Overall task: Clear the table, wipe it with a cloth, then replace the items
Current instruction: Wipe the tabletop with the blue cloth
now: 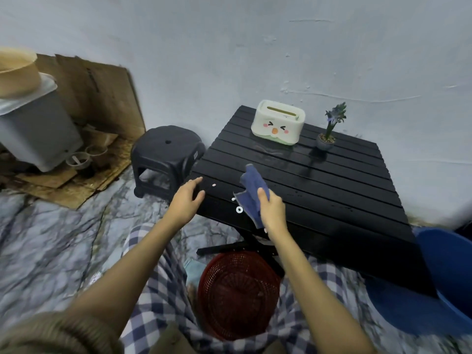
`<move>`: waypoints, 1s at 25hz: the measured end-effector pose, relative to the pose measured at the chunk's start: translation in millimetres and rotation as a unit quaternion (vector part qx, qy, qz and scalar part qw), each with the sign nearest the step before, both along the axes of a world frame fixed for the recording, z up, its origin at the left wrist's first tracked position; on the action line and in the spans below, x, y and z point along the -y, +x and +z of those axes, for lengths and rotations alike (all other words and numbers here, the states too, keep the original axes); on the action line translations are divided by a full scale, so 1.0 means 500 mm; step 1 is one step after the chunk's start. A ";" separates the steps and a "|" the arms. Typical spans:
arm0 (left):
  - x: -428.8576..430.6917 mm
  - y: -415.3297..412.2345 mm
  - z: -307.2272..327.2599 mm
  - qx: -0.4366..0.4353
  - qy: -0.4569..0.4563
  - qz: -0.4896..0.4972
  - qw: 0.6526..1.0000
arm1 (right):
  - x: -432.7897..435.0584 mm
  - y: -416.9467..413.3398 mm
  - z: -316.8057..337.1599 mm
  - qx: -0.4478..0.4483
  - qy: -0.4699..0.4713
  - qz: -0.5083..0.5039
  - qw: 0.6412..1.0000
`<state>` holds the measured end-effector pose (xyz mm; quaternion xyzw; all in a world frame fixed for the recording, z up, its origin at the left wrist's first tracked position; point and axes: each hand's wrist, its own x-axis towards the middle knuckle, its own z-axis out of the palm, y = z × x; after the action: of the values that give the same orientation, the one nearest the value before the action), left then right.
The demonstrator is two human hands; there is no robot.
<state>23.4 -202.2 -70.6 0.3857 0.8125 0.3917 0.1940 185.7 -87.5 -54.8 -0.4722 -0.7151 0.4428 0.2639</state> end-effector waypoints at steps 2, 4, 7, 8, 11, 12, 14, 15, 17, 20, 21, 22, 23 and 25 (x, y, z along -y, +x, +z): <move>-0.002 -0.006 -0.007 -0.011 -0.009 -0.004 1.000 | -0.039 0.020 0.016 -0.076 -0.049 -0.050 0.995; -0.008 -0.012 -0.012 -0.021 -0.010 -0.011 1.000 | -0.083 0.054 0.035 -0.135 -0.073 -0.088 0.984; -0.013 -0.023 -0.018 -0.037 -0.012 -0.017 0.999 | -0.148 0.125 0.062 -0.126 -0.034 -0.128 0.983; -0.012 -0.026 -0.021 -0.043 -0.015 -0.019 0.999 | -0.166 0.153 0.066 -0.100 -0.005 -0.139 0.985; -0.011 -0.034 -0.031 -0.067 -0.027 -0.034 0.997 | -0.190 0.228 0.066 0.081 0.095 -0.119 0.985; -0.010 -0.036 -0.034 -0.078 -0.032 -0.041 0.996 | -0.192 0.243 0.055 0.146 0.109 -0.098 0.978; -0.010 -0.039 -0.039 -0.101 -0.040 -0.053 0.993 | -0.194 0.254 0.018 0.248 0.109 -0.045 0.962; -0.009 -0.041 -0.041 -0.113 -0.042 -0.058 0.991 | -0.192 0.252 -0.004 0.273 0.107 -0.022 0.956; -0.009 -0.043 -0.044 -0.128 -0.041 -0.061 0.989 | -0.190 0.236 -0.034 0.278 0.119 -0.015 0.953; -0.011 -0.043 -0.047 -0.140 -0.044 -0.059 0.987 | -0.181 0.190 -0.043 0.262 0.138 -0.028 0.955; -0.012 -0.042 -0.048 -0.142 -0.045 -0.058 0.987 | -0.179 0.171 -0.045 0.257 0.143 -0.020 0.955; -0.012 -0.041 -0.047 -0.144 -0.045 -0.058 0.987 | -0.175 0.149 -0.045 0.252 0.147 -0.010 0.957; -0.012 -0.041 -0.046 -0.144 -0.044 -0.059 0.987 | -0.171 0.125 -0.044 0.244 0.149 0.002 0.958; -0.012 -0.040 -0.045 -0.143 -0.044 -0.057 0.987 | -0.164 0.079 -0.042 0.230 0.152 0.037 0.960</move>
<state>3.4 -196.1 -93.0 0.4743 0.8250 0.2849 0.1149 225.4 -5.5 -75.7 -0.4893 -0.8322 0.2175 0.1441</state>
